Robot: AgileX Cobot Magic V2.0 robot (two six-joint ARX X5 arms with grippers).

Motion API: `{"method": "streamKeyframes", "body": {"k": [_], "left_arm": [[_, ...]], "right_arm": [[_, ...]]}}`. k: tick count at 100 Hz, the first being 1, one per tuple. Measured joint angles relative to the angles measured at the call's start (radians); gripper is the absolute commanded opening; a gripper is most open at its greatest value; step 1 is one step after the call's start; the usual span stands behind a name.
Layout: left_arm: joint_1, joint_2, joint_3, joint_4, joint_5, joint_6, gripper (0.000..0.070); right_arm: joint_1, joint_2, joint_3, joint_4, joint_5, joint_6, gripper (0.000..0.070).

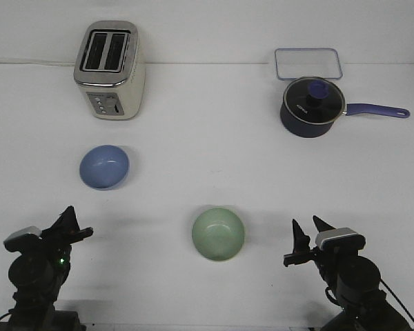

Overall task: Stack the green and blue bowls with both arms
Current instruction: 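Reach the left gripper to the rim of the light blue bowl, then grasp the blue bowl with the left gripper and carry it over the green bowl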

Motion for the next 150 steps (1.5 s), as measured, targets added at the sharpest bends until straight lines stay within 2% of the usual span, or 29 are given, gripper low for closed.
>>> {"method": "streamKeyframes", "body": {"k": [8,11,15,24,27,30,52,72,85,101,124,131,137,150], "left_arm": [[0.006,0.116,0.097,-0.035,-0.001,0.024,0.0021],[0.01,0.161,0.133,-0.053,-0.001,0.035,0.0052],[0.012,0.222,0.176,-0.074,-0.001,0.047,0.0156],[0.016,0.356,0.263,-0.104,0.0,0.069,0.0498],[0.017,0.4,0.287,-0.11,0.0,0.073,0.0551],[0.018,0.441,0.31,-0.117,0.0,0.076,0.0569],[0.033,0.662,0.446,-0.174,0.007,0.091,0.0568],[0.058,0.806,0.47,-0.171,0.01,0.096,0.0567],[0.079,0.89,0.47,-0.152,0.015,0.106,0.0567],[0.108,0.985,0.47,-0.112,0.084,0.111,0.0567],[0.12,1.073,0.47,-0.047,0.107,0.116,0.0561],[0.12,1.093,0.471,-0.036,0.107,0.116,0.0503],[0.12,1.106,0.473,-0.036,0.108,0.116,0.0419],[0.12,1.112,0.476,-0.026,0.108,0.116,0.0073]], "right_arm": [[0.0,0.0,0.0,0.0,-0.001,0.0,0.0345],[0.0,0.0,0.0,0.0,-0.002,0.0,0.0344],[0.0,0.0,0.0,0.0,-0.008,0.0,0.0345],[0.0,0.0,0.0,0.0,-0.025,0.0,0.0345],[0.0,0.0,0.0,0.0,-0.026,0.0,0.0345],[0.0,0.0,0.0,0.0,-0.026,0.0,0.0345],[0.0,0.0,0.0,0.001,-0.026,0.0,0.0345],[0.0,0.0,0.0,0.001,-0.026,-0.001,0.0344],[0.0,0.0,0.0,0.0,-0.026,-0.001,0.0345],[0.0,0.0,0.0,0.0,-0.026,-0.001,0.0344],[0.0,0.0,0.0,0.0,-0.026,0.0,0.0344],[0.0,0.0,0.0,0.0,-0.026,0.0,0.0344],[0.0,0.0,0.0,0.0,-0.026,0.0,0.0343],[0.0,0.0,0.0,0.0,-0.026,-0.001,0.0341]]}}
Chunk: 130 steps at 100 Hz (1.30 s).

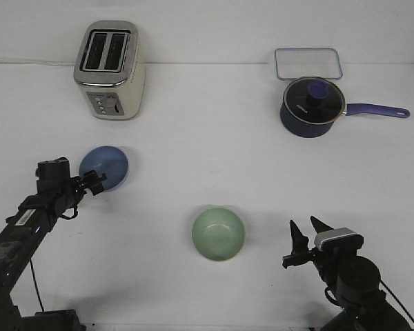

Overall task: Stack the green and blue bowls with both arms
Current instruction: 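Grasp the blue bowl with the left gripper and carry it over the green bowl, then lower the blue bowl into the green bowl and open the left gripper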

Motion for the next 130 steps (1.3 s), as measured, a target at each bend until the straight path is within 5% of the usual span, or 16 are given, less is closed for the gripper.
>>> {"method": "streamKeyframes", "body": {"k": [3,29,61,95,130], "left_arm": [[0.0,0.0,0.0,0.006,0.003,0.0,0.0],[0.001,-0.004,0.016,0.012,0.061,0.024,0.0013],[-0.05,-0.196,0.027,-0.027,0.274,0.049,0.0013],[-0.403,-0.317,0.032,-0.077,0.31,0.043,0.0013],[-0.733,-0.204,0.032,0.005,0.207,0.022,0.0013]], "right_arm": [[0.0,0.0,0.0,0.0,0.0,0.0,0.0341],[0.0,0.0,0.0,0.0,0.0,0.0,0.034],[0.0,0.0,0.0,0.0,0.0,0.0,0.0339],[0.0,0.0,0.0,0.0,0.0,0.0,0.0336],[0.0,0.0,0.0,0.0,0.0,0.0,0.0336]]}}
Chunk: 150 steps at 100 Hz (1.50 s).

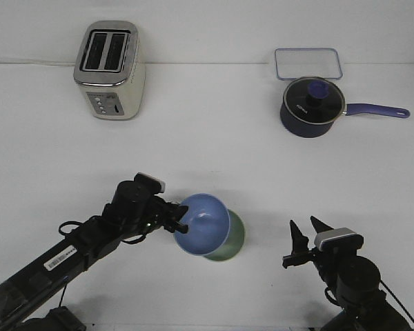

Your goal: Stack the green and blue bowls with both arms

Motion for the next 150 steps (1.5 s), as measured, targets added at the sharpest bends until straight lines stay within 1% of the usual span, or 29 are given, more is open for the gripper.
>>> {"method": "streamKeyframes", "body": {"k": [20,26,28,30,37,39,42,44,57,67,77,88,90,92,97,100,103,105,106,107,108,109,111,127,136,150], "left_arm": [[-0.056,0.106,0.0,0.075,-0.005,-0.023,0.0013],[-0.068,0.131,0.0,0.09,-0.014,-0.023,0.0027],[-0.07,0.137,0.0,0.096,-0.015,-0.023,0.0057],[-0.072,0.143,0.0,0.1,-0.015,-0.023,0.0104],[-0.075,0.158,0.0,0.114,-0.015,-0.026,0.0319],[-0.075,0.16,0.0,0.117,-0.014,-0.027,0.0371],[-0.075,0.161,0.0,0.124,-0.012,-0.027,0.0427],[-0.075,0.161,0.0,0.13,-0.008,-0.027,0.0432],[-0.074,0.16,0.0,0.157,0.0,-0.023,0.0428],[-0.046,0.136,0.0,0.148,-0.026,-0.021,0.0428],[0.008,0.059,0.0,0.13,-0.081,-0.003,0.0426],[0.07,-0.05,0.0,0.088,-0.179,0.04,0.0404],[0.082,-0.072,0.0,0.078,-0.199,0.051,0.0382],[0.095,-0.092,0.0,0.069,-0.218,0.06,0.0345],[0.127,-0.145,0.0,0.044,-0.266,0.084,0.0212],[0.146,-0.177,0.0,0.028,-0.291,0.097,0.0107],[0.164,-0.21,0.0,0.013,-0.311,0.113,0.0],[0.176,-0.233,0.0,0.003,-0.316,0.123,0.0001],[0.181,-0.244,0.0,-0.003,-0.319,0.129,0.0018],[0.186,-0.256,0.0,-0.008,-0.321,0.136,0.0014],[0.191,-0.267,0.0,-0.014,-0.323,0.14,0.0014],[0.195,-0.279,0.0,-0.02,-0.325,0.146,0.0012],[0.202,-0.303,0.0,-0.033,-0.332,0.158,0.0013],[0.22,-0.49,-0.006,-0.157,-0.378,0.241,0.0013],[0.22,-0.626,-0.072,-0.132,-0.418,0.271,0.0013],[0.22,-0.882,-0.234,-0.078,-0.447,0.302,0.0013]], "right_arm": [[0.0,0.0,0.0,0.0,0.0,0.0,0.0336],[0.0,0.0,0.0,0.0,0.0,0.0,0.0336],[0.0,0.0,0.0,0.0,0.0,0.0,0.0336],[0.0,0.0,0.0,0.0,0.0,0.0,0.0336],[0.0,0.0,0.0,0.0,0.0,0.0,0.0336],[0.0,0.0,0.0,0.0,0.0,0.0,0.0336],[0.0,0.0,0.0,0.0,0.0,0.0,0.0336],[0.0,0.0,0.0,0.0,0.0,0.0,0.0336],[0.0,0.0,0.0,0.0,0.0,0.0,0.0336],[0.0,0.0,0.0,0.0,0.0,0.0,0.0336],[0.0,0.0,0.0,0.0,0.0,0.0,0.0336],[0.0,0.0,0.0,0.0,0.003,0.0,0.0335],[0.0,0.0,0.0,0.0,0.003,0.0,0.0335],[0.0,0.0,0.0,0.0,0.003,0.0,0.0335],[0.0,0.0,0.0,0.001,0.003,-0.002,0.0324],[0.0,0.0,0.0,0.003,0.003,-0.002,0.0284],[0.0,0.0,0.0,0.007,0.003,-0.003,0.0215],[0.0,0.0,0.0,0.01,0.003,-0.003,0.0163],[0.0,0.0,0.0,0.011,0.003,-0.004,0.0135],[0.0,0.0,0.0,0.013,0.003,-0.004,0.0106],[0.0,0.0,0.0,0.015,0.003,-0.005,0.0092],[0.0,0.0,0.0,0.017,0.003,-0.006,0.0051],[0.0,0.0,0.0,0.02,0.003,-0.008,0.0],[0.009,-0.06,0.0,0.023,-0.008,-0.019,0.0],[0.015,-0.138,-0.004,0.027,-0.002,-0.027,0.0],[0.018,-0.26,-0.046,0.077,0.0,-0.042,0.0]]}}
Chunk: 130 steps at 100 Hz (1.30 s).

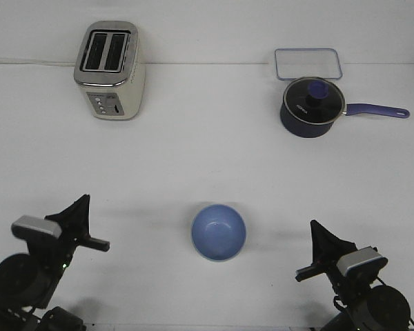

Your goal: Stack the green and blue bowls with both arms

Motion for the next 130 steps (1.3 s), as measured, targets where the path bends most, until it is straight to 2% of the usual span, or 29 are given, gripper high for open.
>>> {"method": "streamKeyframes", "body": {"k": [11,30,98,110,120,130], "left_arm": [[0.0,-0.147,-0.083,-0.005,-0.047,0.002,0.0013],[0.001,-0.24,-0.098,-0.02,-0.05,0.002,0.0015],[0.002,-0.252,-0.097,-0.029,-0.05,0.003,0.0014],[0.029,-0.254,-0.106,-0.015,-0.048,0.02,0.0014],[0.1,-0.256,-0.167,0.023,-0.005,0.029,0.0015],[0.195,-0.261,-0.267,0.082,0.089,0.037,0.0014]], "right_arm": [[0.0,-0.017,-0.014,0.0,0.004,-0.007,0.0],[0.0,-0.017,-0.014,0.002,-0.004,-0.008,0.0],[0.0,-0.017,-0.014,0.016,-0.001,-0.008,0.0],[0.0,-0.017,-0.014,0.017,0.0,-0.008,0.0],[0.0,-0.017,-0.014,0.016,0.0,-0.008,0.0],[0.0,-0.017,-0.014,0.016,0.0,-0.008,0.0]]}}
